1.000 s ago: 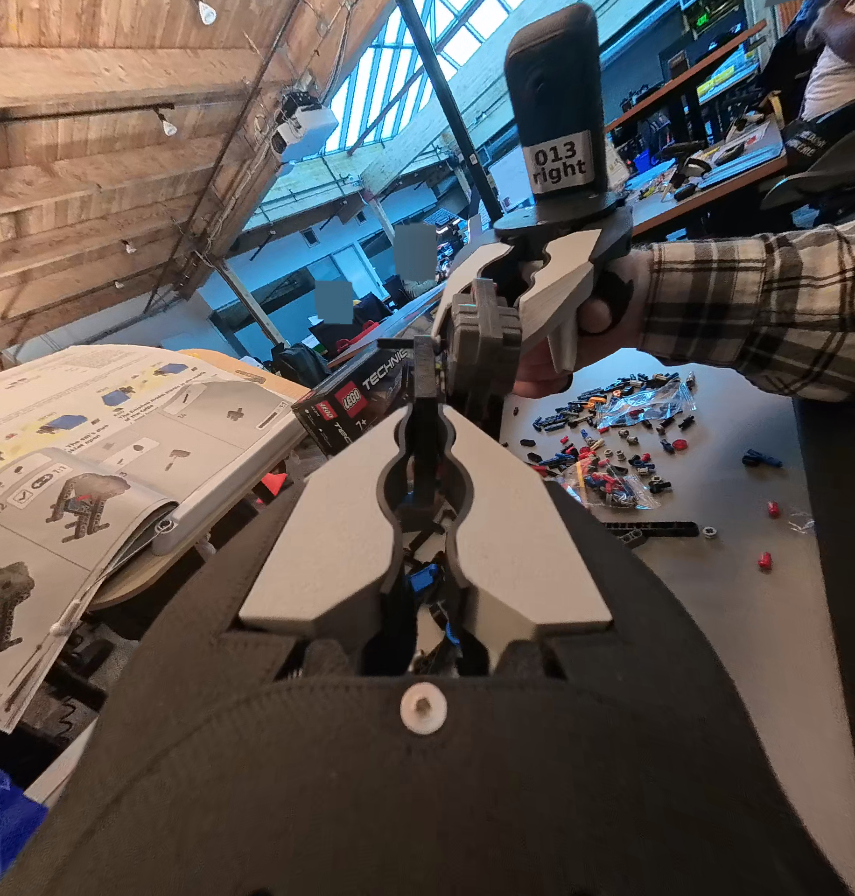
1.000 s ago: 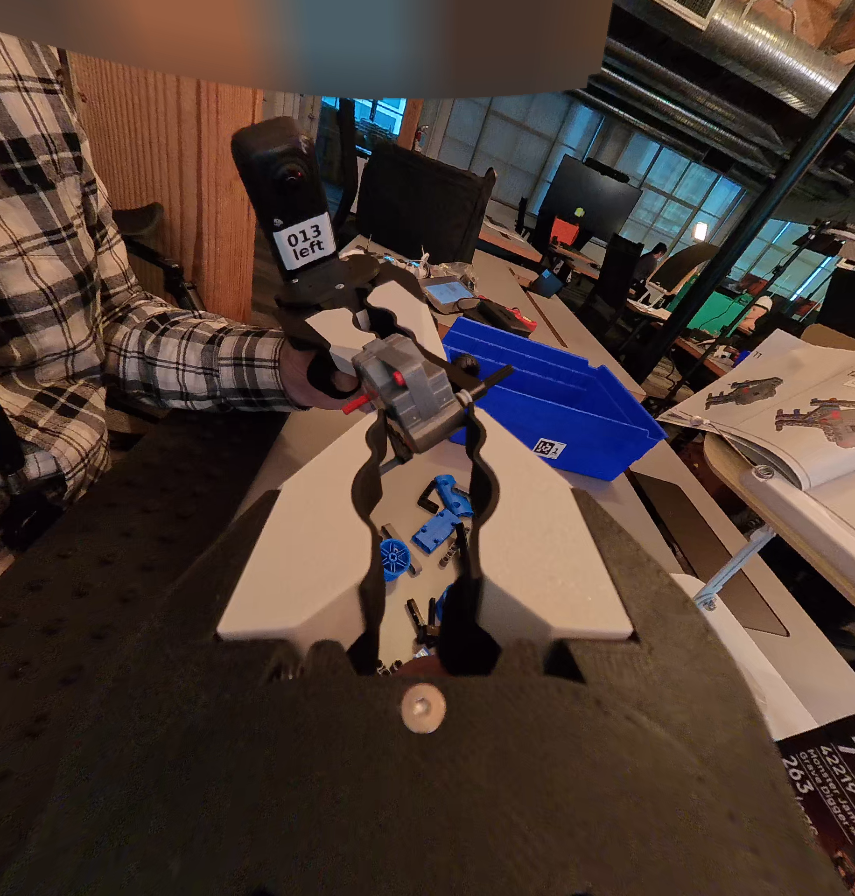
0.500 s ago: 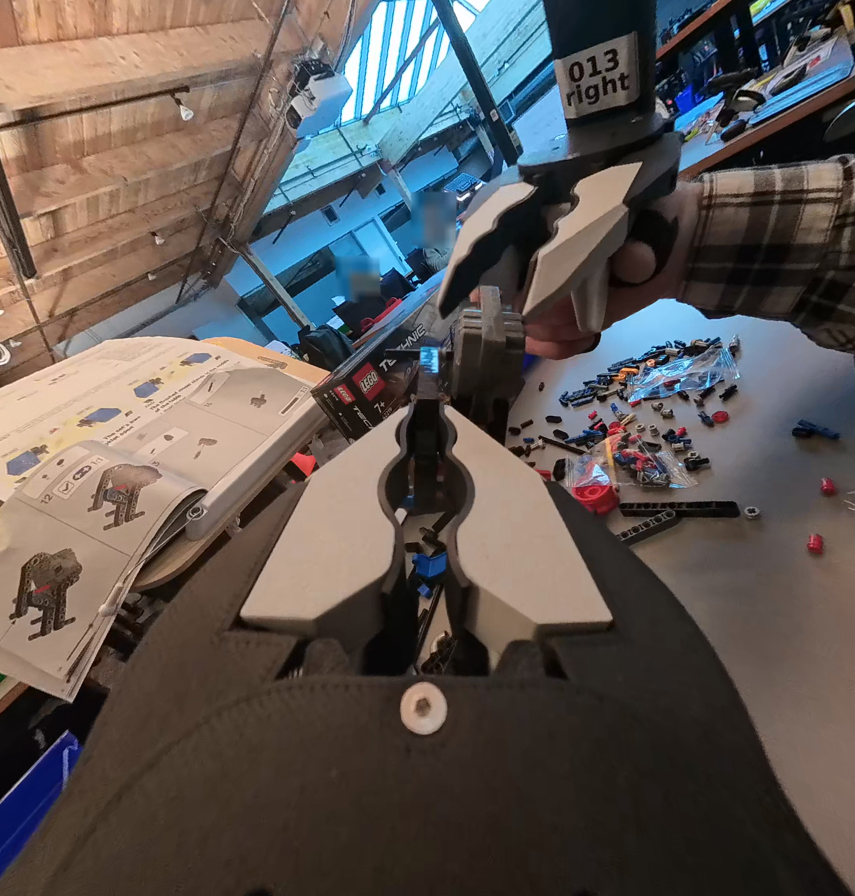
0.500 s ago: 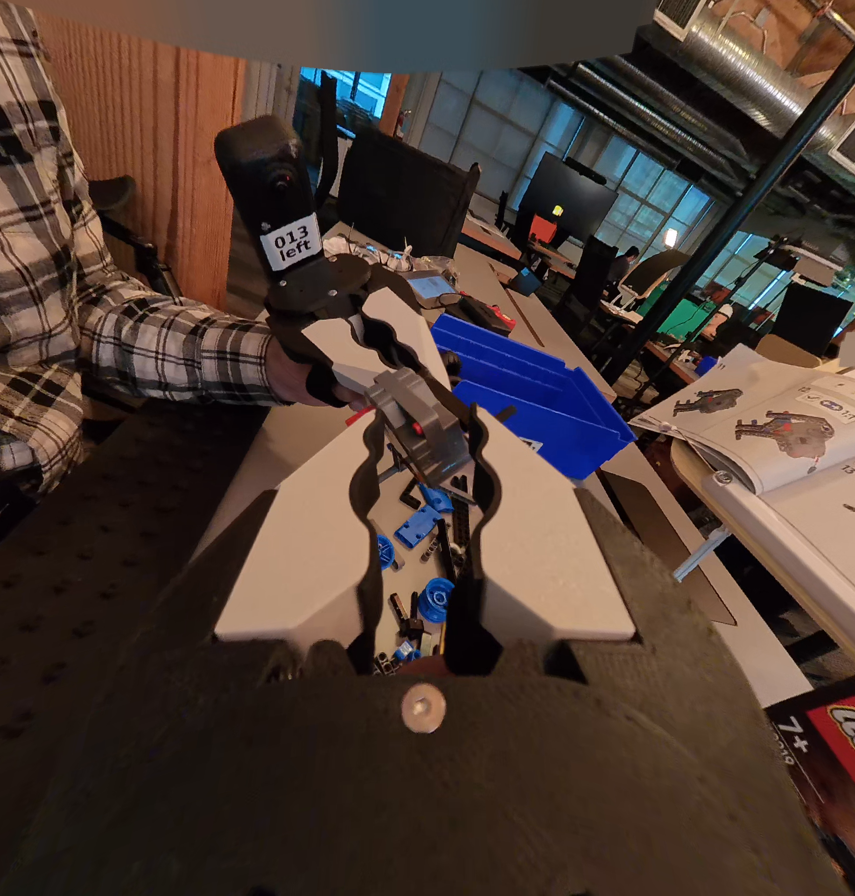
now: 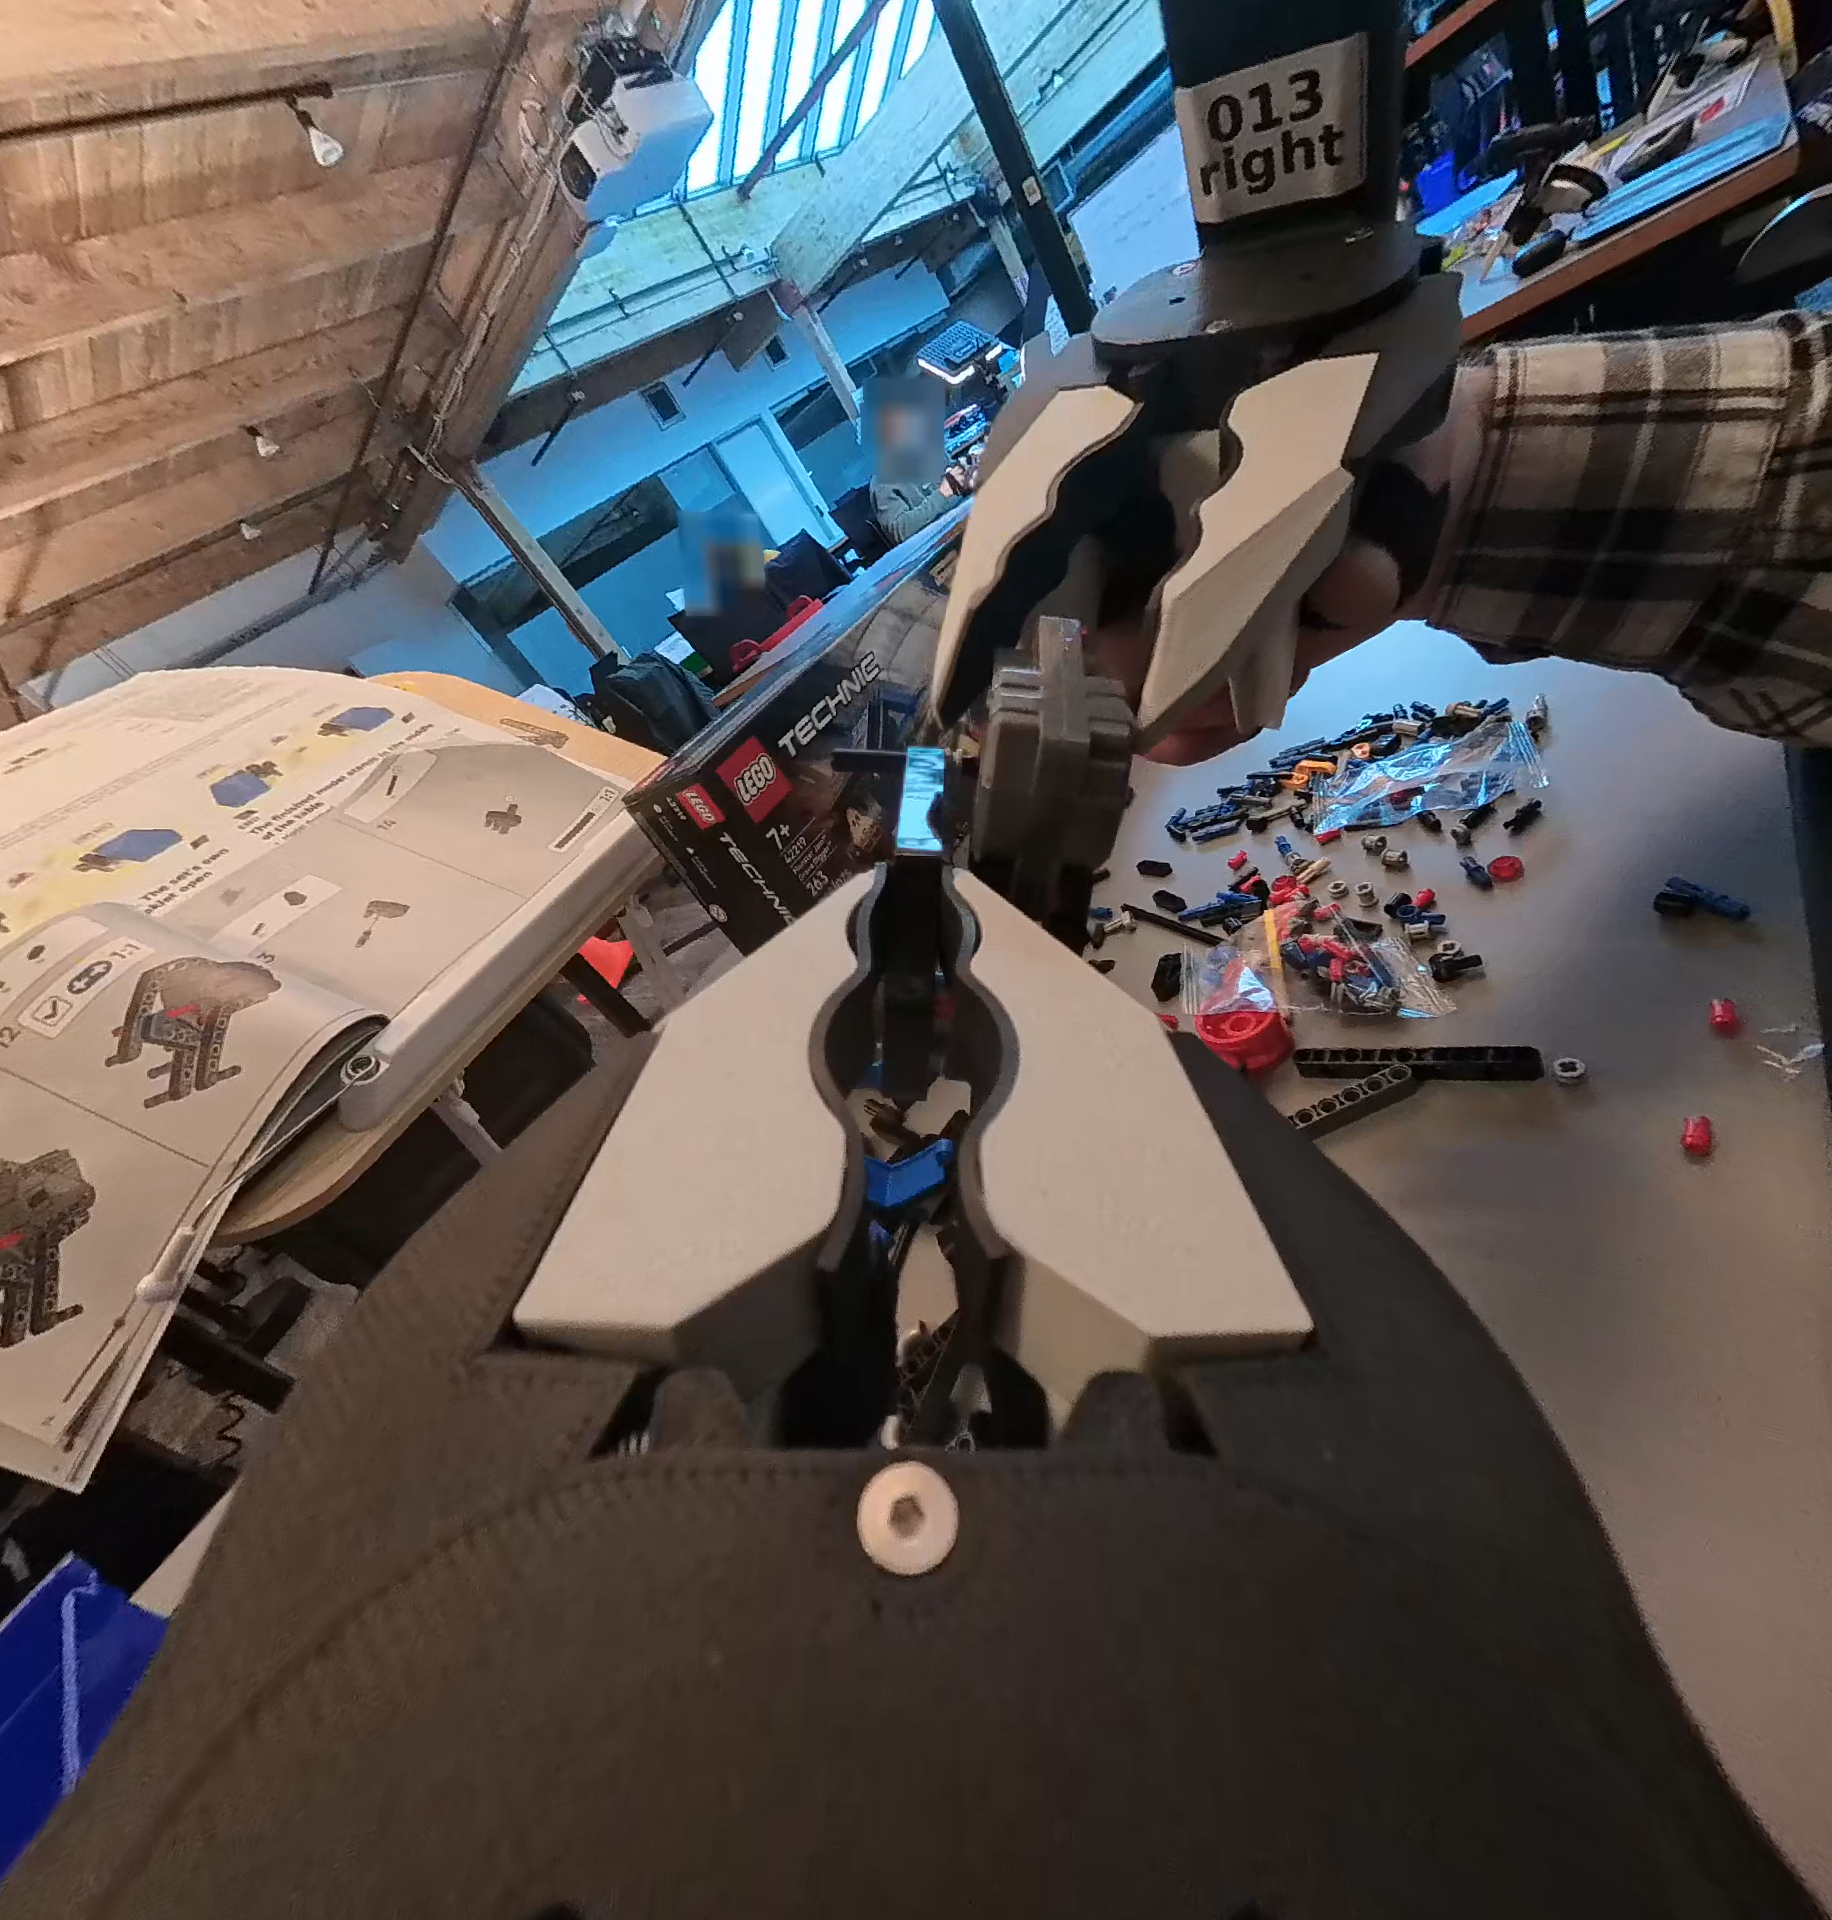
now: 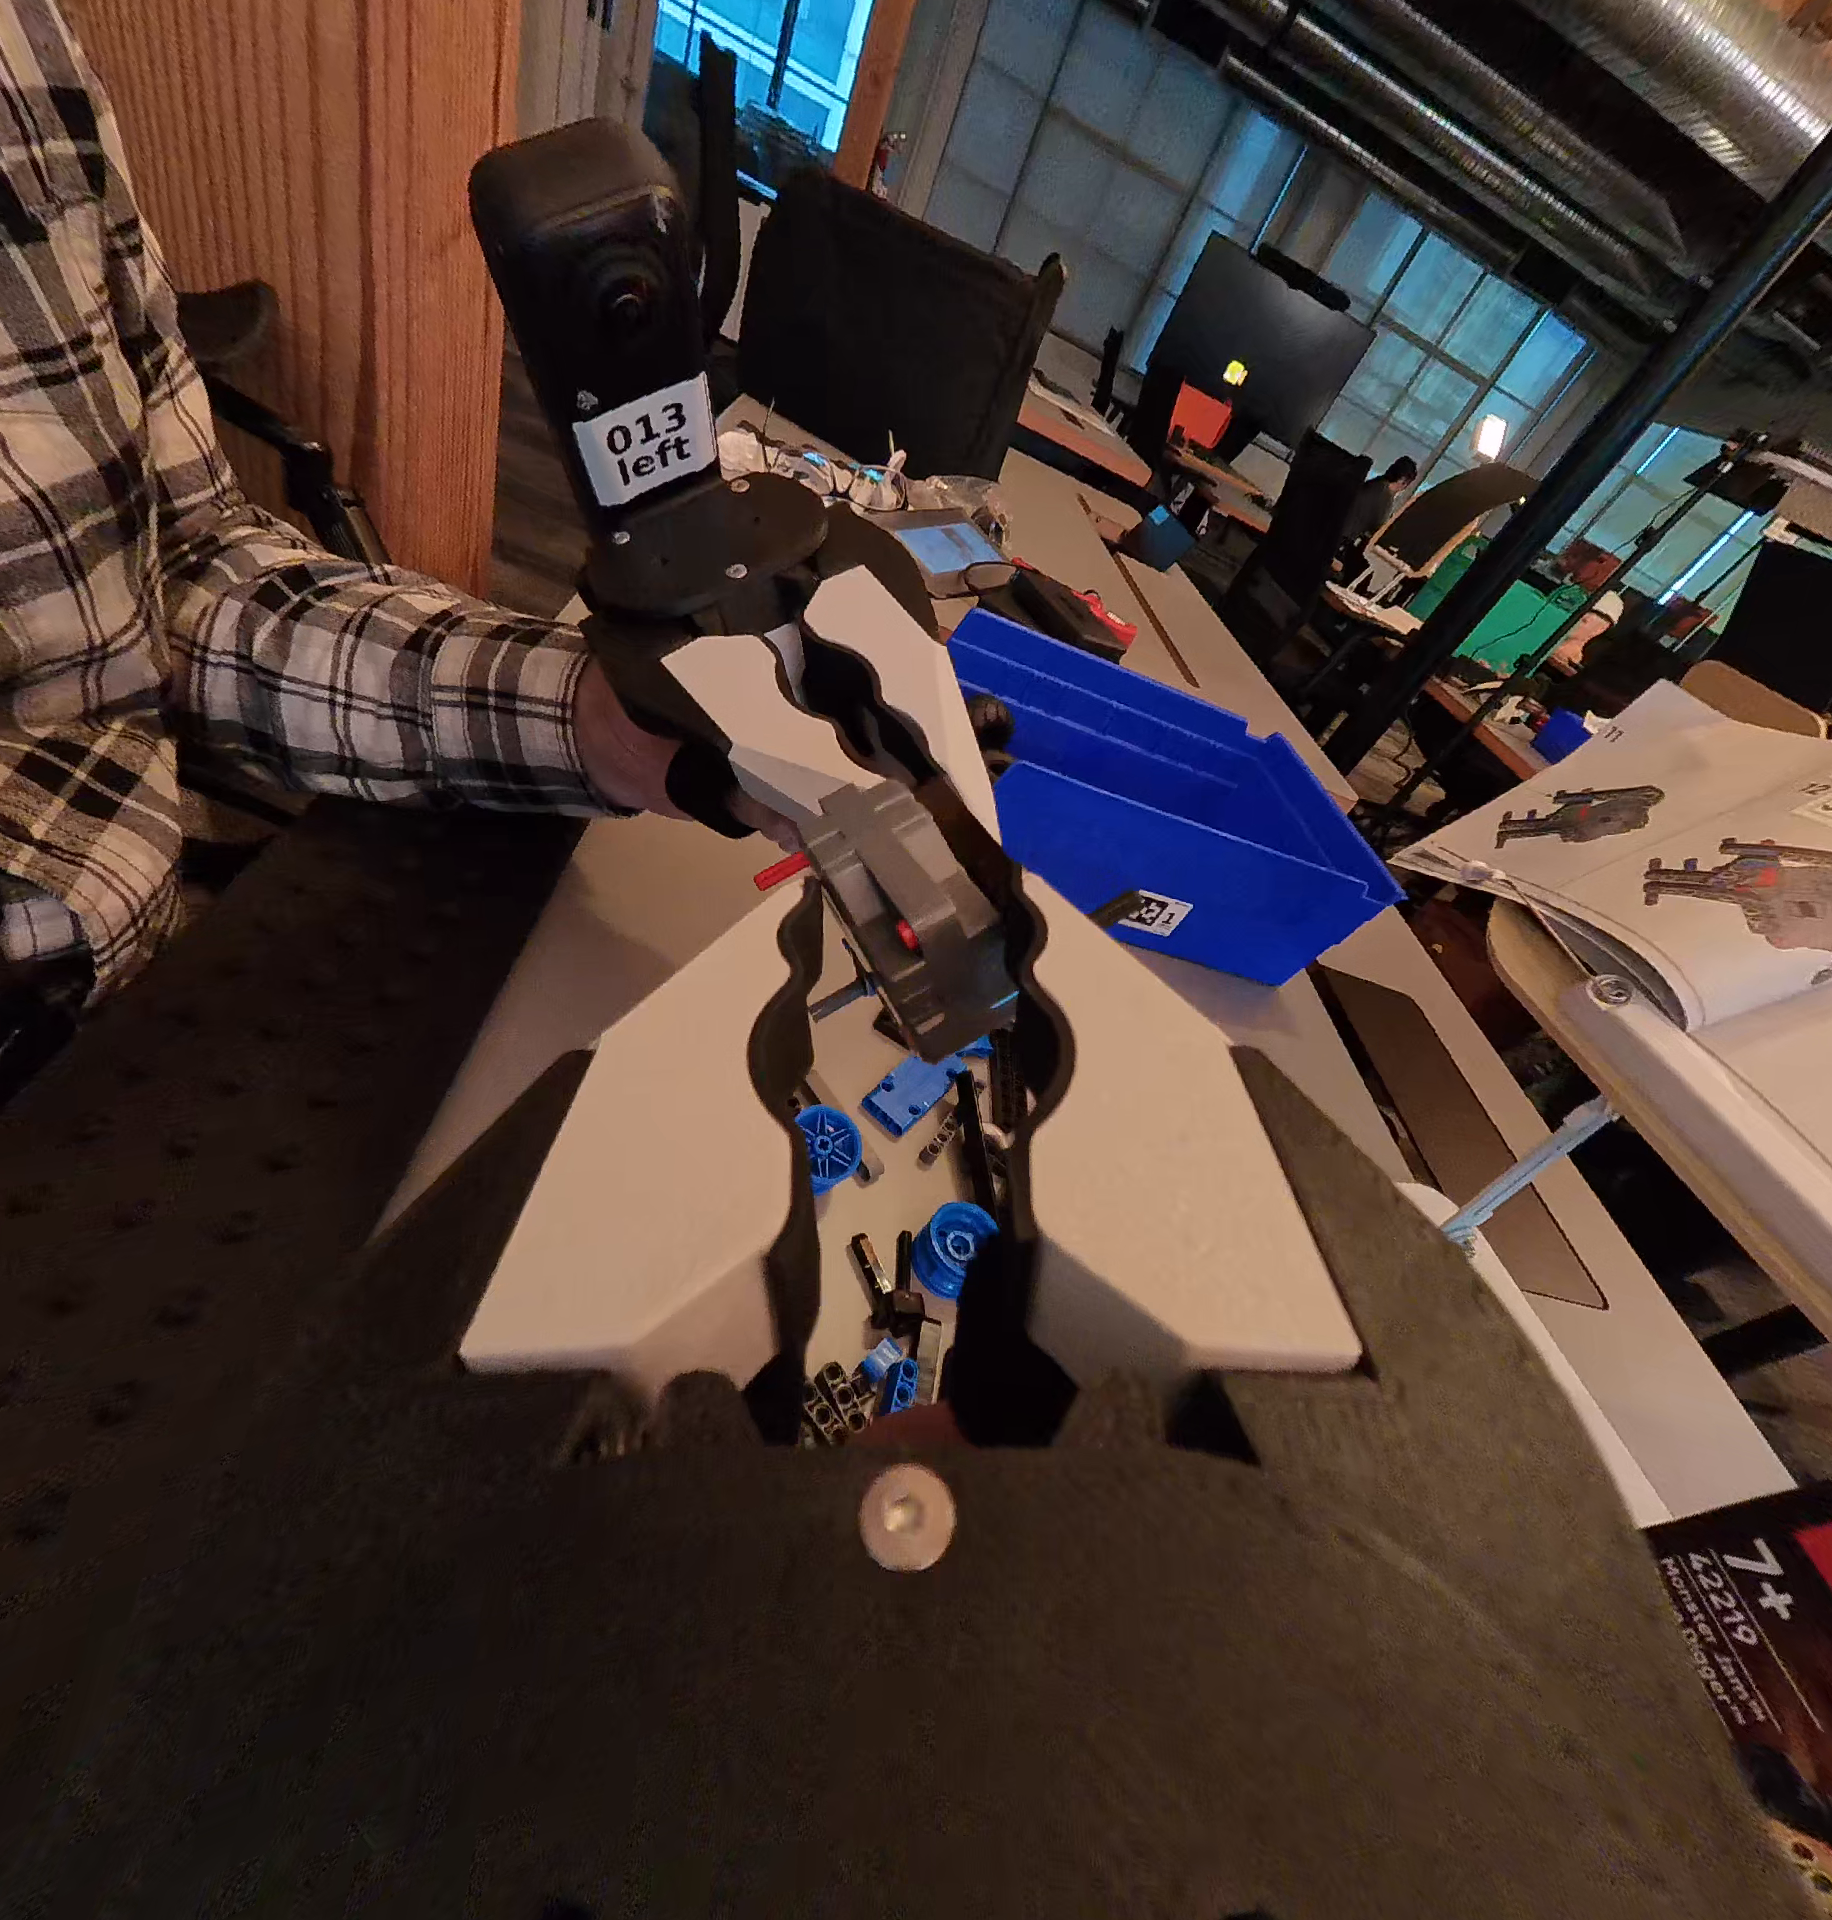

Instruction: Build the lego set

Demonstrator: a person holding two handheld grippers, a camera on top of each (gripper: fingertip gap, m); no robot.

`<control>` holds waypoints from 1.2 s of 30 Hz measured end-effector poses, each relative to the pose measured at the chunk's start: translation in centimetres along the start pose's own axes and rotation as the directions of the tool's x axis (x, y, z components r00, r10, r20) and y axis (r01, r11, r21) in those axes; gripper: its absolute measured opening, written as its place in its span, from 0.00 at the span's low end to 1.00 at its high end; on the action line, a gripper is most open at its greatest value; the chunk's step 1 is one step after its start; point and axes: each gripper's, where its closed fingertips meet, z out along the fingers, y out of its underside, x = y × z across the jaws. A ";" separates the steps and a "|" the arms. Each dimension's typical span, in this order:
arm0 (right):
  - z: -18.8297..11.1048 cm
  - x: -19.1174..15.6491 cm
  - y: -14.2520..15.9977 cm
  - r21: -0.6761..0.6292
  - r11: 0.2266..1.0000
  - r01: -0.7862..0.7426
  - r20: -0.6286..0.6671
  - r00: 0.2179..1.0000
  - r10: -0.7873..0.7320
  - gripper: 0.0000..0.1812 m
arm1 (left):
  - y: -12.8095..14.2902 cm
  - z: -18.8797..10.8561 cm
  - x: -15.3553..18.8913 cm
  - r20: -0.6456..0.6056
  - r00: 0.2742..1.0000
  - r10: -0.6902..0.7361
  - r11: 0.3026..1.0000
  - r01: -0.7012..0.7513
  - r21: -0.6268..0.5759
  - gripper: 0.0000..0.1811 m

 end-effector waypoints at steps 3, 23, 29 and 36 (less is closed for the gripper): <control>0.1 0.0 0.1 -0.009 1.000 0.004 0.000 1.000 -0.004 0.17 | 0.3 0.1 0.2 -0.023 0.999 -0.027 1.000 0.026 -0.009 0.03; 0.4 -0.5 0.9 -0.079 0.996 0.037 -0.001 0.999 -0.037 0.15 | 1.8 0.0 0.3 -0.072 0.994 -0.082 0.995 0.077 -0.070 0.04; 0.5 -0.4 1.3 -0.098 0.994 0.037 -0.006 0.999 -0.037 0.15 | 2.2 0.1 0.2 -0.067 0.995 -0.078 0.993 0.072 -0.093 0.04; 0.5 -0.3 1.3 -0.105 0.993 0.045 -0.016 0.999 -0.047 0.15 | 2.2 0.0 0.0 -0.053 0.996 -0.072 0.993 0.067 -0.096 0.04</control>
